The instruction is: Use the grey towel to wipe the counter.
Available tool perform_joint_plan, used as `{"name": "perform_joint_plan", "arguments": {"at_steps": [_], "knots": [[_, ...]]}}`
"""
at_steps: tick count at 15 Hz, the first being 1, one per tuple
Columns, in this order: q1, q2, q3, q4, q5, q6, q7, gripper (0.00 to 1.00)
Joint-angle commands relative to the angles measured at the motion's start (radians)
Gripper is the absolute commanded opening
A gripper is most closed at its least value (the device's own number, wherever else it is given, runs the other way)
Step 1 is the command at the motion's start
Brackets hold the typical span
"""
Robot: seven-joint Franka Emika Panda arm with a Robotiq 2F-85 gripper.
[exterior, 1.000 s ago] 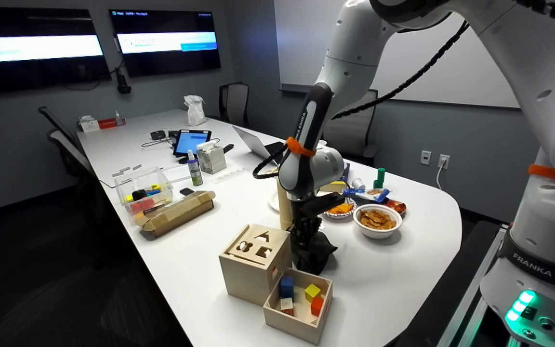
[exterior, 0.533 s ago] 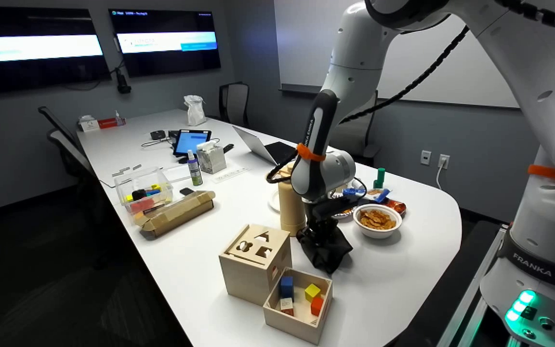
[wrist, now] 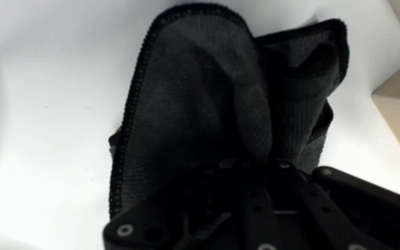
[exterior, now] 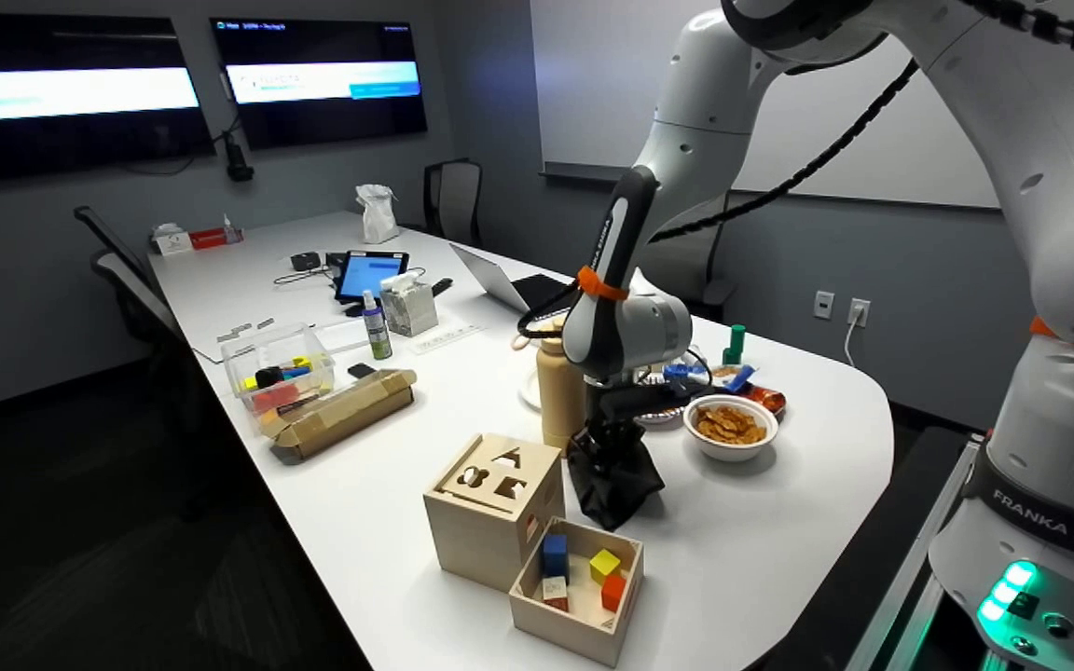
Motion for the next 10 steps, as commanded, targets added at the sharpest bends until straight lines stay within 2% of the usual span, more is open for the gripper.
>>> {"name": "perform_joint_plan", "arguments": {"at_steps": [1,3,5,10], "knots": [[-0.133,0.033,0.135,0.001,0.046,-0.042,-0.139,0.02],[-0.137,0.027,0.122,-0.020,0.049,-0.106,-0.135,0.02],[-0.084,0.005,0.050,-0.040,0.049,-0.154,-0.062,0.02],[0.038,-0.072,-0.112,-0.076,0.033,-0.158,0.133,0.02]]}}
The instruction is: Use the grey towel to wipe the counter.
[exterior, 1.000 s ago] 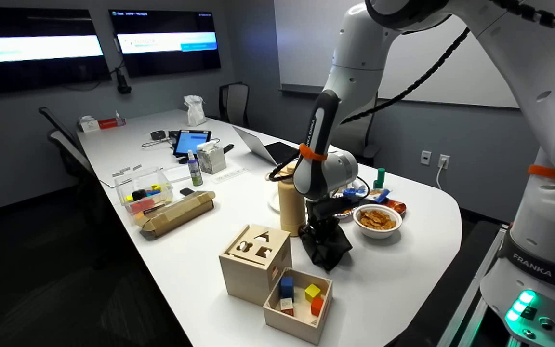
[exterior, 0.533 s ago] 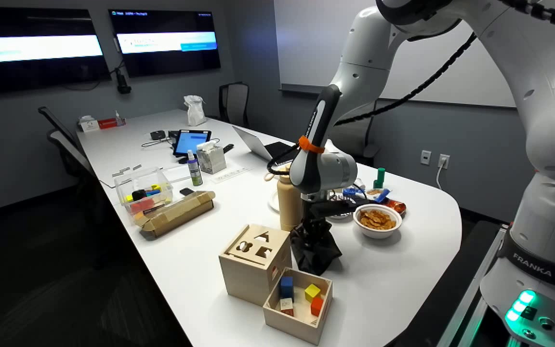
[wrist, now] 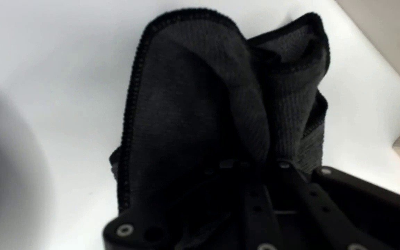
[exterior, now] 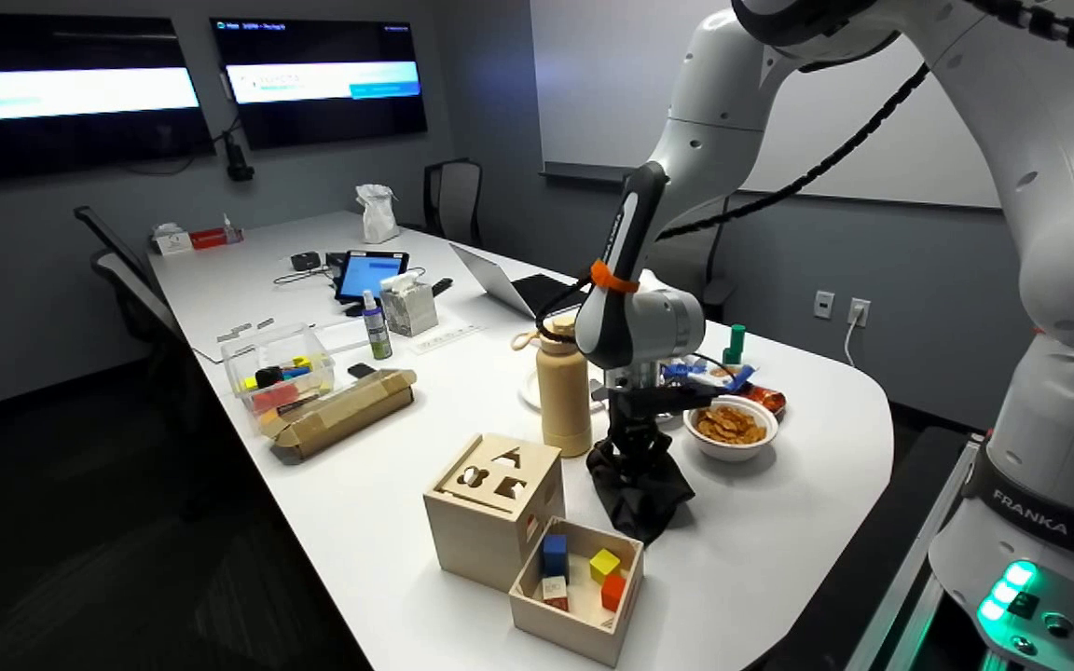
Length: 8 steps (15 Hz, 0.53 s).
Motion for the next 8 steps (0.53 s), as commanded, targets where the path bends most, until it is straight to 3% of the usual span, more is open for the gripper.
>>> {"name": "perform_joint_plan", "arguments": {"at_steps": [1,4,6,8], "knots": [[0.119,-0.066,-0.147,-0.050,-0.018,-0.004,0.148,0.02],[0.193,-0.058,-0.237,-0.034,-0.041,0.017,0.234,0.02],[0.194,-0.047,-0.233,-0.016,-0.034,0.036,0.225,0.02],[0.163,-0.040,-0.184,0.004,-0.012,0.054,0.169,0.02]]}}
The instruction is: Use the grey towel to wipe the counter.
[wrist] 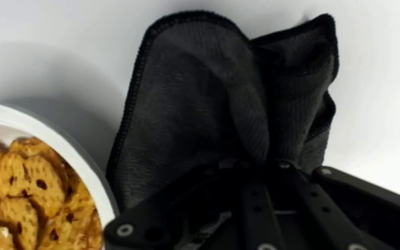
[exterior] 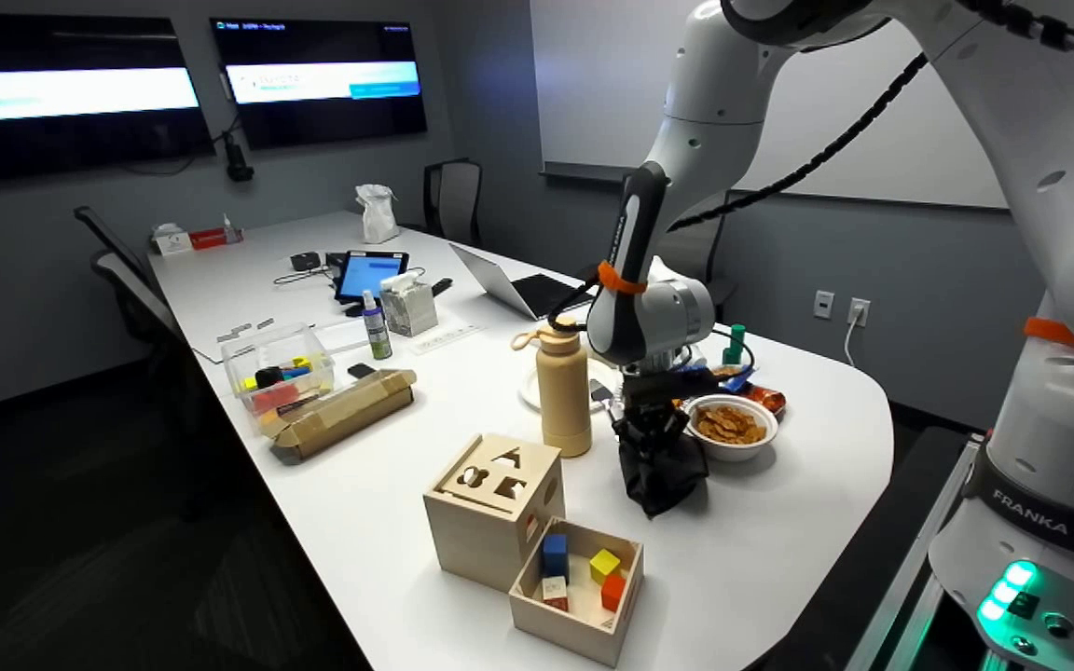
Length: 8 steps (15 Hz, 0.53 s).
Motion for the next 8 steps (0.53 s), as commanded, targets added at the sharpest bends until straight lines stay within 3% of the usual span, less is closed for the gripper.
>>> {"name": "perform_joint_plan", "arguments": {"at_steps": [1,5,8], "knots": [[-0.043,-0.009,0.079,0.016,0.023,0.038,-0.065,0.02],[-0.181,-0.049,0.258,-0.010,0.093,-0.010,-0.262,0.02],[-0.236,-0.041,0.327,-0.018,0.131,-0.128,-0.359,0.02]]}}
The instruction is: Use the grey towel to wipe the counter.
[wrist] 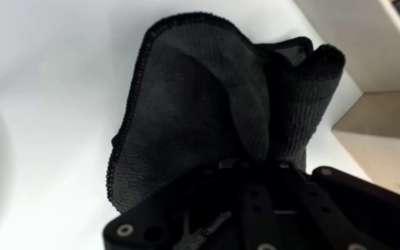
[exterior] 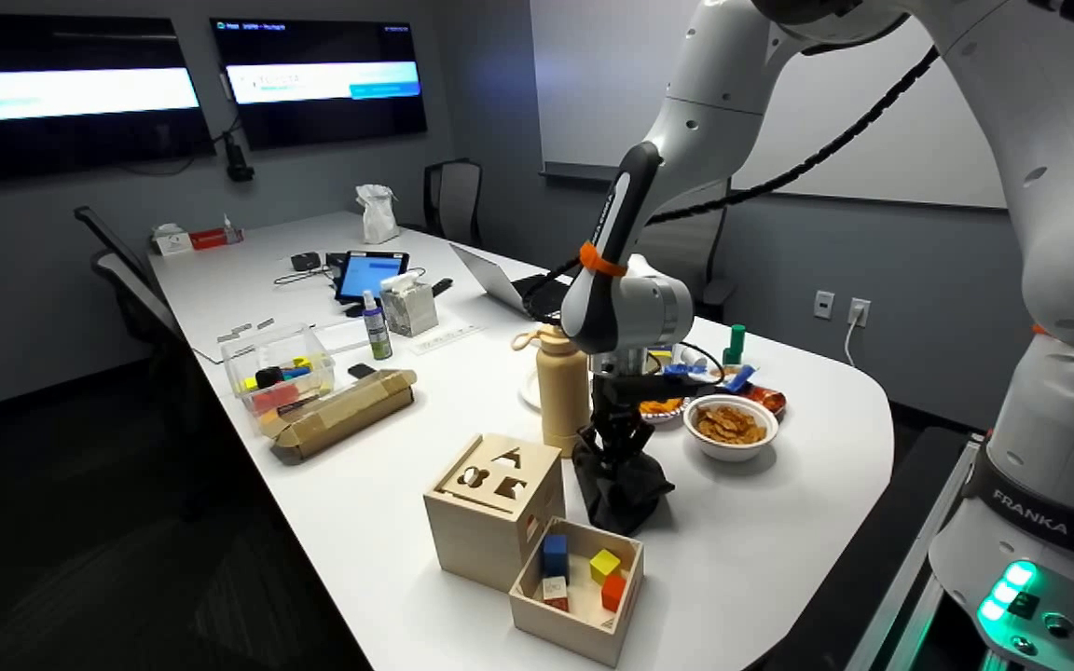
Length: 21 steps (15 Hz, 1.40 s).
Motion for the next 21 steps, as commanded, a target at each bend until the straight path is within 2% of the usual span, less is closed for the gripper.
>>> {"name": "perform_joint_plan", "arguments": {"at_steps": [1,3,5,9,12,14,17,21], "knots": [[-0.063,-0.018,0.063,-0.033,0.059,-0.142,-0.121,0.02],[-0.038,-0.006,0.034,-0.046,0.066,-0.206,-0.107,0.02],[-0.010,-0.005,-0.006,-0.079,0.078,-0.223,-0.052,0.02],[-0.013,-0.061,-0.070,-0.212,0.155,-0.132,0.029,0.02],[-0.041,-0.089,-0.099,-0.286,0.225,-0.023,0.035,0.02],[-0.057,-0.092,-0.093,-0.289,0.273,0.069,0.028,0.02],[-0.039,-0.083,-0.090,-0.246,0.279,0.153,0.050,0.02],[-0.028,-0.063,-0.053,-0.161,0.250,0.178,0.033,0.02]]}}
